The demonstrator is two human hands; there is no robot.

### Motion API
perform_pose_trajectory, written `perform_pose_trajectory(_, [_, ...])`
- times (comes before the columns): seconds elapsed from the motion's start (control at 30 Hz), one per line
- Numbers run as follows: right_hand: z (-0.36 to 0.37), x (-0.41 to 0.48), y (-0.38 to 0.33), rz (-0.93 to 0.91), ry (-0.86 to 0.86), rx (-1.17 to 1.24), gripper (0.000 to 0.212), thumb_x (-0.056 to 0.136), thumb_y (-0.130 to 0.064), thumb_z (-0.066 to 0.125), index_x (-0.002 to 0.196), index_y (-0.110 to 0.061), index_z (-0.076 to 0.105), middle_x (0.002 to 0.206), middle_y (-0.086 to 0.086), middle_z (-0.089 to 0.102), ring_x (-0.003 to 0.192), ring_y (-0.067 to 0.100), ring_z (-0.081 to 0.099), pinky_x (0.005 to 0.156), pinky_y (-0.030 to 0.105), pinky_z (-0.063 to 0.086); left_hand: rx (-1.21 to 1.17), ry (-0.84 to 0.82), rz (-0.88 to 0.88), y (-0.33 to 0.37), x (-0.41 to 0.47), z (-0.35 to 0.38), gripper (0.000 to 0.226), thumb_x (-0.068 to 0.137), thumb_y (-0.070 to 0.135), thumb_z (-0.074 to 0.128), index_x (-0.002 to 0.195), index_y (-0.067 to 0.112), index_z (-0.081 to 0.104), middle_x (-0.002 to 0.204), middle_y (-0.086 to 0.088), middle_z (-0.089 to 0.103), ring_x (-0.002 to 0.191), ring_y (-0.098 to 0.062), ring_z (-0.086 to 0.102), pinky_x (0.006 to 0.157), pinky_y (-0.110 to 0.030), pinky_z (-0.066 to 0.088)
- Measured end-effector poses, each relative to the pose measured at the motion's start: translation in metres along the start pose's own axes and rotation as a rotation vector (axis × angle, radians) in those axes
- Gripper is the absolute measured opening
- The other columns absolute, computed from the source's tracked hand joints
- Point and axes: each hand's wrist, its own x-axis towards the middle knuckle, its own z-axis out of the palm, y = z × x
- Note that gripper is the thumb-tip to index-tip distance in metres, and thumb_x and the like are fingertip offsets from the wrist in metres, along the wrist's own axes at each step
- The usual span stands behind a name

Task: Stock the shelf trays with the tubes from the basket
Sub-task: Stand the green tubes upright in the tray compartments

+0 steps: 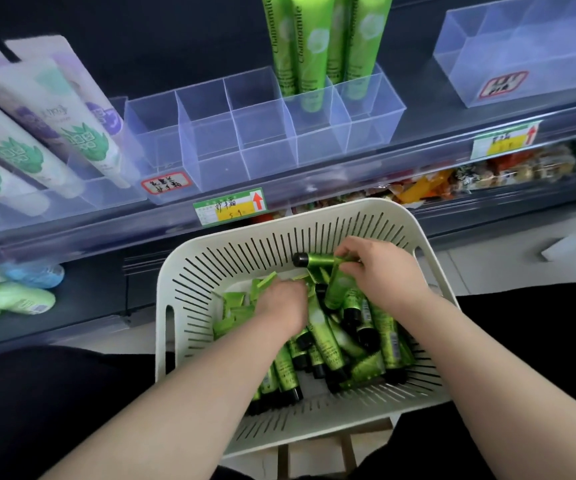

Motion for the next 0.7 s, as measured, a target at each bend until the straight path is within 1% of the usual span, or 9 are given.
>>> perform_pose_trajectory(0.07, [-0.002,0.001,0.001,-0.006,0.023,0.011,0.017,0.091,-0.027,0.06,0.107,-0.027,0.063,0.102,-0.009,0.067,0.097,0.017,0.06,0.075,0.031,0.048,-0.089,-0.001,-0.034,-0.002,0.003,0.001,0.023,0.093,0.022,0.061,0.115,0.018,0.063,0.112,-0.004,0.062,0.104,-0.023,0.059,0.075,-0.032,0.048])
perform_pose_trajectory(0.1, [-0.004,0.001,0.001,-0.003,0.038,0.017,0.018,0.09,-0.027,0.06,0.108,-0.027,0.064,0.103,-0.009,0.067,0.098,0.017,0.06,0.075,0.03,0.047,-0.136,-0.004,-0.052,-0.003,0.003,0.0,0.019,0.092,0.028,0.062,0.109,0.019,0.066,0.108,-0.002,0.063,0.099,-0.021,0.061,0.072,-0.031,0.047])
perform_pose_trajectory(0.27, [-0.009,0.002,0.002,0.006,0.106,0.058,0.018,0.089,-0.027,0.063,0.106,-0.029,0.065,0.103,-0.009,0.067,0.096,0.017,0.061,0.076,0.034,0.051,-0.309,0.008,-0.067,-0.015,-0.004,-0.008,0.012,0.096,0.03,0.056,0.094,0.022,0.065,0.089,0.005,0.061,0.084,-0.015,0.059,0.076,-0.031,0.048])
perform_pose_trajectory(0.37, [-0.013,-0.002,0.0,-0.01,0.119,0.051,0.017,0.088,-0.027,0.062,0.105,-0.03,0.065,0.1,-0.009,0.065,0.093,0.017,0.061,0.075,0.035,0.052,-0.423,-0.033,-0.037,-0.014,-0.01,-0.01,0.007,0.096,0.027,0.057,0.091,0.022,0.06,0.084,0.009,0.058,0.073,-0.008,0.056,0.064,-0.024,0.044])
perform_pose_trajectory(0.4, [-0.014,-0.005,-0.002,-0.024,0.126,0.043,0.016,0.088,-0.026,0.062,0.104,-0.03,0.065,0.099,-0.009,0.065,0.093,0.017,0.06,0.074,0.036,0.051,-0.46,-0.036,-0.037,-0.011,-0.012,-0.01,0.007,0.094,0.023,0.059,0.088,0.022,0.059,0.085,0.007,0.06,0.072,-0.007,0.057,0.061,-0.024,0.044])
perform_pose_trajectory(0.47, [-0.017,-0.01,-0.005,-0.062,0.147,0.023,0.015,0.088,-0.025,0.062,0.102,-0.029,0.065,0.098,-0.009,0.064,0.094,0.018,0.059,0.073,0.036,0.05,-0.533,-0.043,-0.046,-0.003,-0.014,-0.007,0.011,0.09,0.016,0.064,0.083,0.023,0.06,0.088,0.005,0.064,0.076,-0.009,0.06,0.066,-0.026,0.047])
perform_pose_trajectory(0.57, [-0.022,-0.019,-0.005,-0.078,0.175,-0.004,0.015,0.089,-0.024,0.06,0.102,-0.029,0.065,0.097,-0.01,0.064,0.094,0.017,0.058,0.072,0.034,0.048,-0.566,-0.059,-0.055,0.01,-0.024,0.003,0.017,0.09,0.013,0.063,0.104,0.021,0.058,0.097,0.002,0.06,0.079,-0.011,0.057,0.066,-0.026,0.047])
perform_pose_trajectory(0.63, [-0.026,-0.025,-0.003,-0.063,0.212,-0.048,0.015,0.09,-0.025,0.06,0.103,-0.03,0.066,0.098,-0.01,0.065,0.094,0.018,0.059,0.068,0.032,0.046,-0.498,0.0,-0.048,0.016,-0.028,0.007,0.034,0.093,0.009,0.052,0.125,0.022,0.053,0.112,-0.002,0.061,0.083,-0.014,0.06,0.064,-0.026,0.046])
perform_pose_trajectory(0.7, [-0.03,-0.029,0.0,-0.058,0.252,-0.097,0.015,0.091,-0.025,0.059,0.103,-0.031,0.066,0.096,-0.009,0.065,0.091,0.019,0.059,0.067,0.032,0.044,-0.469,0.089,-0.037,0.019,-0.027,0.007,0.043,0.094,0.005,0.048,0.135,0.02,0.048,0.128,-0.004,0.059,0.095,-0.017,0.061,0.071,-0.029,0.049])
